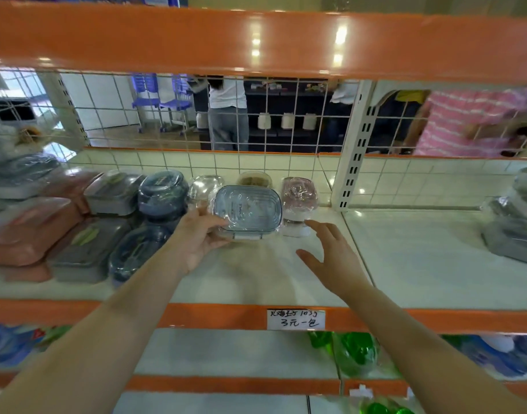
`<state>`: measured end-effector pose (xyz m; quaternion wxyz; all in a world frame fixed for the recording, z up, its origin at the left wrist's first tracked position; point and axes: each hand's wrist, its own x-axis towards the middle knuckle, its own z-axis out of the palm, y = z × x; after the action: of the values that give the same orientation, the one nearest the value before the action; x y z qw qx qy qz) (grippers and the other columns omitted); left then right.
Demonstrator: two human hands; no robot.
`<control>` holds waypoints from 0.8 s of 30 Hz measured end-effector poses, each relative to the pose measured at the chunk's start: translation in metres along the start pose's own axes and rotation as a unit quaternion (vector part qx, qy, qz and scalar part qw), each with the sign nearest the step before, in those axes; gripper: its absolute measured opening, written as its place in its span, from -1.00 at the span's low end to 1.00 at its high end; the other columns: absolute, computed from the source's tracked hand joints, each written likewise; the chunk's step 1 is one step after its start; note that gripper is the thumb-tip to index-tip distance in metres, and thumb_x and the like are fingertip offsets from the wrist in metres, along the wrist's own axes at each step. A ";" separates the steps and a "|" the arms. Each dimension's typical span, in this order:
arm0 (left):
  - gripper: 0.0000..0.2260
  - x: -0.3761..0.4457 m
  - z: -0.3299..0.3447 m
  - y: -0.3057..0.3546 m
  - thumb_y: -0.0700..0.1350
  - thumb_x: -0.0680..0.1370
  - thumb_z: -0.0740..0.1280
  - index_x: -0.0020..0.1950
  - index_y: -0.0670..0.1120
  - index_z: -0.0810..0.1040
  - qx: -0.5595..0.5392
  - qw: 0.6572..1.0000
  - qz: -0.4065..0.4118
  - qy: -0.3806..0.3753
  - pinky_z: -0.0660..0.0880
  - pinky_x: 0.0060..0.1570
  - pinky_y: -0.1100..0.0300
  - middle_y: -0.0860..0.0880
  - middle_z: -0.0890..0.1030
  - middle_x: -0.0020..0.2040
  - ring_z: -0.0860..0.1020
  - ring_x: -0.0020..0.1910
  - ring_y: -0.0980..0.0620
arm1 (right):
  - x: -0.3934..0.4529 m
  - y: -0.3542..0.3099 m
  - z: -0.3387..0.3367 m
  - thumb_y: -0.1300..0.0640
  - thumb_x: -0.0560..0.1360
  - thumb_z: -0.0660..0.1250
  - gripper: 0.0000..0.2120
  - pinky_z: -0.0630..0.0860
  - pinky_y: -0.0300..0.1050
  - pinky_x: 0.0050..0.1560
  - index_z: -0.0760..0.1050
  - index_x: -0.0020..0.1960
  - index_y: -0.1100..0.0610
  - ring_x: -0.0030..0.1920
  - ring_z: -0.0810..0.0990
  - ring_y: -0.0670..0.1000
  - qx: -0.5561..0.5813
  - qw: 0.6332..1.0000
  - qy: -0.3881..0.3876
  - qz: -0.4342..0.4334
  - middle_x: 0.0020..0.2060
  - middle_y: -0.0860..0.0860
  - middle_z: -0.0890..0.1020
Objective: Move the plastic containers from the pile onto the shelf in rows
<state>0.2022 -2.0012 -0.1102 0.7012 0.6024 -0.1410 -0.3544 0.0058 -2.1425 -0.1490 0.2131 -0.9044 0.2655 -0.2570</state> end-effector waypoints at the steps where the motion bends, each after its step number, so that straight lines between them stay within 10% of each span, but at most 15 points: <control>1: -0.75 -0.001 -0.005 -0.003 -0.42 0.47 0.28 0.09 -0.19 0.41 0.006 1.000 0.003 0.007 0.61 -0.38 0.17 -0.17 0.49 -0.16 0.49 -0.31 -0.06 | -0.002 -0.002 0.003 0.02 0.52 0.34 -0.45 0.36 -0.16 0.23 0.25 0.46 0.03 0.32 0.40 0.02 0.009 1.000 0.001 0.006 0.36 0.02 0.36; 9: -0.58 -0.025 -0.036 -0.017 -0.37 0.47 0.33 0.32 -0.24 0.40 0.038 0.996 0.026 0.071 0.57 -0.41 0.21 -0.10 0.53 -0.35 0.53 -0.50 0.08 | -0.016 -0.016 0.017 0.02 0.53 0.31 -0.47 0.39 -0.12 0.18 0.26 0.45 0.07 0.28 0.43 0.04 0.026 0.999 -0.031 0.024 0.33 0.06 0.39; 15: -0.88 -0.044 -0.047 -0.015 -0.30 0.46 0.38 -0.22 -0.12 0.53 0.041 0.987 0.064 0.139 0.42 -0.31 0.17 -0.07 0.48 -0.40 0.43 -0.42 0.01 | -0.015 -0.035 0.021 0.02 0.54 0.31 -0.48 0.37 -0.14 0.21 0.26 0.44 0.07 0.29 0.42 0.01 0.049 0.997 -0.063 0.011 0.33 0.04 0.40; 24: -0.89 -0.086 -0.074 -0.030 -0.24 0.46 0.39 -0.26 -0.17 0.54 0.037 0.959 0.088 0.267 0.31 -0.34 0.13 0.06 0.39 -0.60 0.32 -0.46 0.00 | -0.034 -0.044 0.028 0.02 0.55 0.29 -0.52 0.34 -0.21 0.16 0.27 0.43 0.05 0.27 0.41 -0.04 0.081 0.991 -0.107 -0.001 0.29 0.02 0.41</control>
<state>0.1778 -1.8890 -0.1361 0.7192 0.6856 -0.0141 -0.1118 0.0135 -2.0822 -0.1594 0.3127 -0.9067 0.2184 -0.1799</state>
